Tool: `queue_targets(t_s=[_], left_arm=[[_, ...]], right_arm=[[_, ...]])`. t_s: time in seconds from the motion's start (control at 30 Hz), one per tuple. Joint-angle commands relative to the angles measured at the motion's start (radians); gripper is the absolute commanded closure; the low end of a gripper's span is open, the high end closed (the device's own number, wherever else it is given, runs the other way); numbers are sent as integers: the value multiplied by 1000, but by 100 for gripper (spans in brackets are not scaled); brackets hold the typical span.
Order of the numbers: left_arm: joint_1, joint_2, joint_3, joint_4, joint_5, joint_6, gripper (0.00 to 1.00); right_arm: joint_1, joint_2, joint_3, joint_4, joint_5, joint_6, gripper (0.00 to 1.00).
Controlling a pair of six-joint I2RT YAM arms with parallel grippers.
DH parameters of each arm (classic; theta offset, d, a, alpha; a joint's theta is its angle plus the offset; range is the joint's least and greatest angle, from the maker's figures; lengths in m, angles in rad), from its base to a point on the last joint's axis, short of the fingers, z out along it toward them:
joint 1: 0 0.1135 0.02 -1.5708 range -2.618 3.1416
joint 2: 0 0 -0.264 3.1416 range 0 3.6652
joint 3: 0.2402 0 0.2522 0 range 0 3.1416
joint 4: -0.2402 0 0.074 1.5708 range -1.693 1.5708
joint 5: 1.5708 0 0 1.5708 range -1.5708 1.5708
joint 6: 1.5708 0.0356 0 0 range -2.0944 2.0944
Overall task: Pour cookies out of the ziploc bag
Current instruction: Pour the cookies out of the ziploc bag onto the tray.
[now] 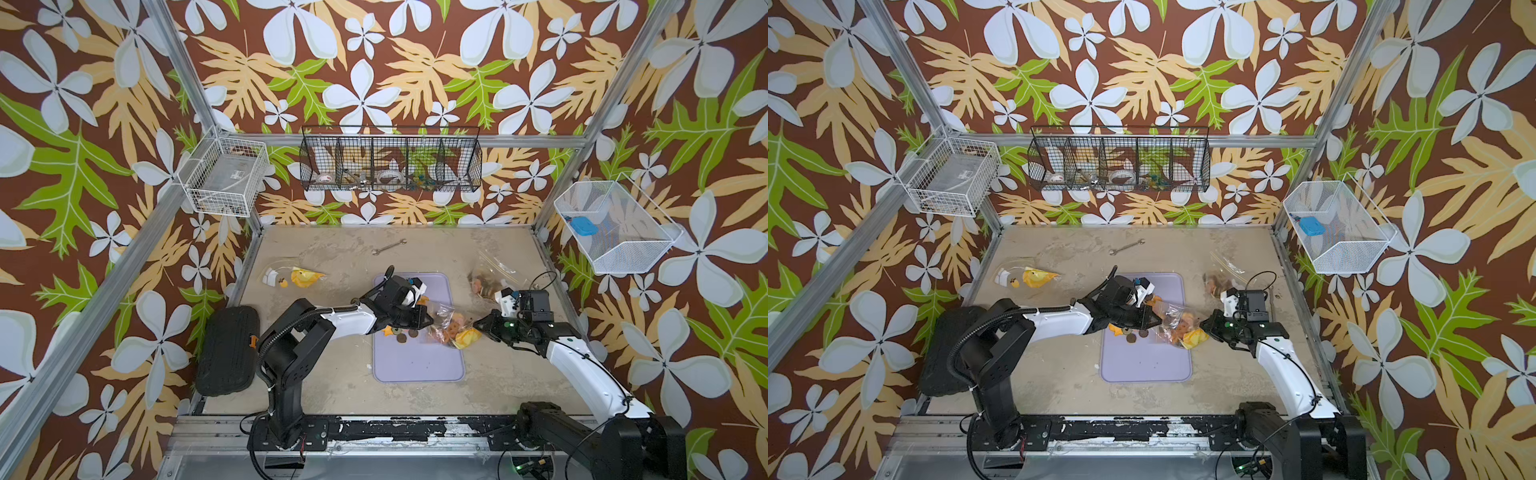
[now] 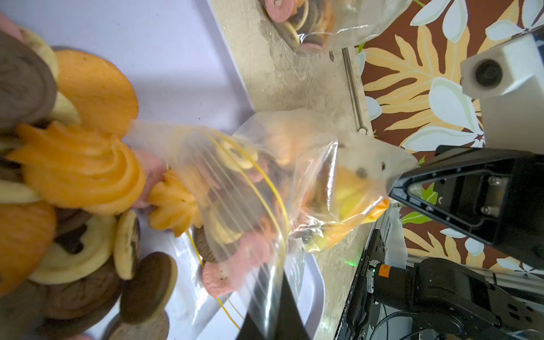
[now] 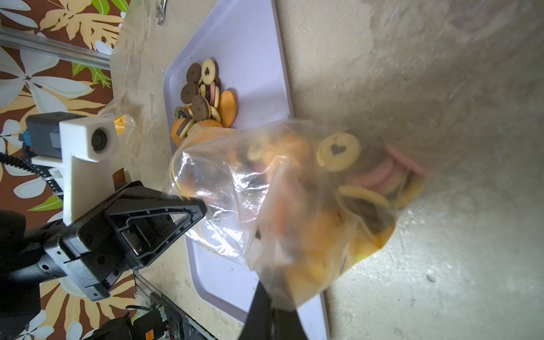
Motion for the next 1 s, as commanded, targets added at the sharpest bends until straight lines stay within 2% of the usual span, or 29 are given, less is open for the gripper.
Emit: queue_targets(t_s=[0.0,0.23,0.57,0.7,0.97], left_arm=[[2,-7,19,29,1,9,100],[5,-36,83,-51,-17,40,100],[40,-20,62,-46,-18,55,100],[64,1,75,-34,-3,58,100],[108,52,199,-78,17,78,100]], right_arm=[[-1,0,58,4,2,-24,100],[-1,-11,212,-65,-41,-7,100],[-1,-8,75,10,-41,-3,100],[-1,5,105,0,-43,-6,100],[-1,32,220,-4,-49,6,100]])
